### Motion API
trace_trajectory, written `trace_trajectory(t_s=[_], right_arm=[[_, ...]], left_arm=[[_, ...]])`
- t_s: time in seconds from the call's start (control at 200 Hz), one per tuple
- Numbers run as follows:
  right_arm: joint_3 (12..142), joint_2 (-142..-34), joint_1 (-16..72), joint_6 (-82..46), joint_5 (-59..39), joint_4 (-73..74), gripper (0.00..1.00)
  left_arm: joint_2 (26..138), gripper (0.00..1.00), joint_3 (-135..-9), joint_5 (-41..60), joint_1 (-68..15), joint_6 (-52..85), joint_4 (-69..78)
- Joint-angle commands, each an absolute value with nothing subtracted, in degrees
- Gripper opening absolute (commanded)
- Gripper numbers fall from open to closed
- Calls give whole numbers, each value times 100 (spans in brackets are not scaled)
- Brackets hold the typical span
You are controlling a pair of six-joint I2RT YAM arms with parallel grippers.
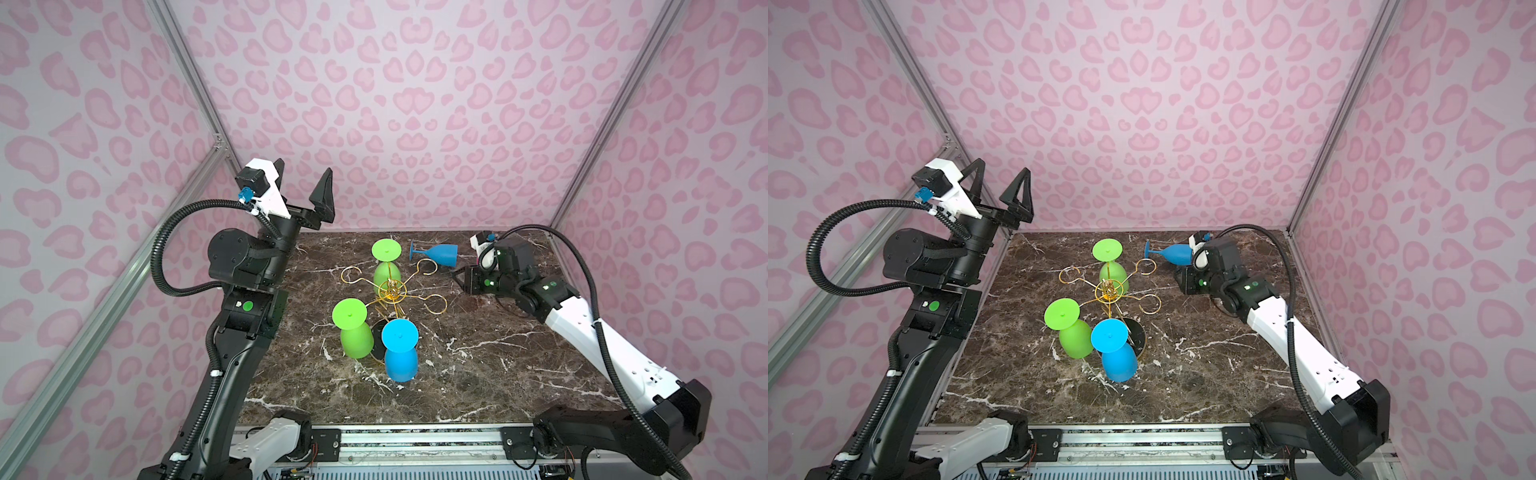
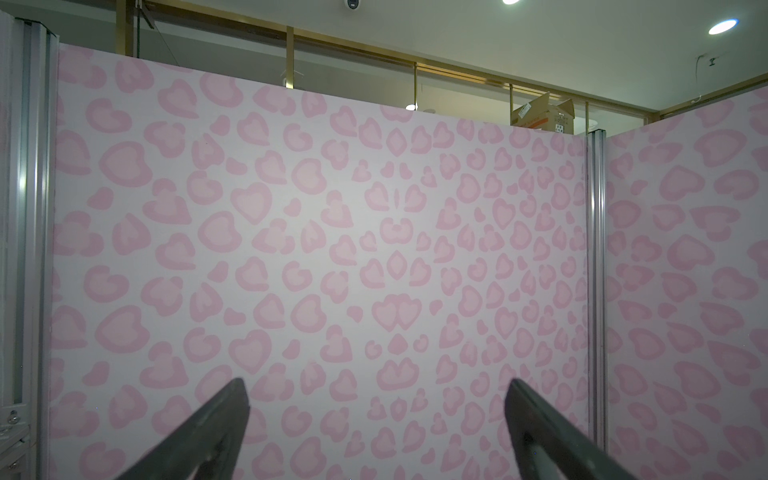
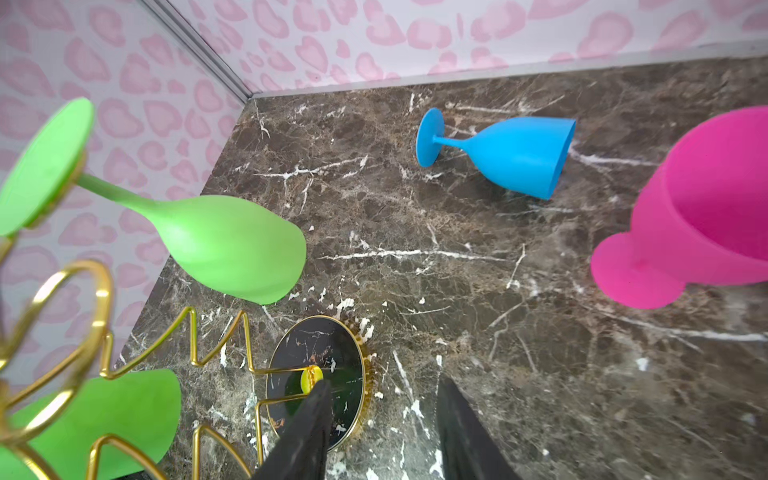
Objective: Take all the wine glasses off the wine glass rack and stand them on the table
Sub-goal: 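Raise the right gripper and move it over the cyan glass lying on the table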
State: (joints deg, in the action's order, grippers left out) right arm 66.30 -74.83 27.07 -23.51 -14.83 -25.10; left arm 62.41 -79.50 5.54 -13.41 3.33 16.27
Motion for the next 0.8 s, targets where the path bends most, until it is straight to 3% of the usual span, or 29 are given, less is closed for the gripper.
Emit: trace_trajectory(t_s=[0.0,0.3,0.43,0.55,0.73,0.795], right_arm=[[6267,-7661,2781,-2954,-1291,-1350,43],[5713,-8785,2642,-3992,-1348,471,43],[5631,-9301,2588,-4347,-927,939,44],[5744,-9642,2532,-4552,-671,1156,51],[6440,-10053,2541,-4380,-149,649,75],[6604,-10169,2549,-4318,8,544,79]], left_arm=[[6179,97,-7945,499,-1337,325,1791],[6074,97,-7937,475,-1338,277,1776],[6047,97,-7950,459,-1341,216,1768],[6012,97,-7942,423,-1341,138,1759],[5970,97,-7933,409,-1339,80,1767],[5960,97,-7934,399,-1336,63,1767]])
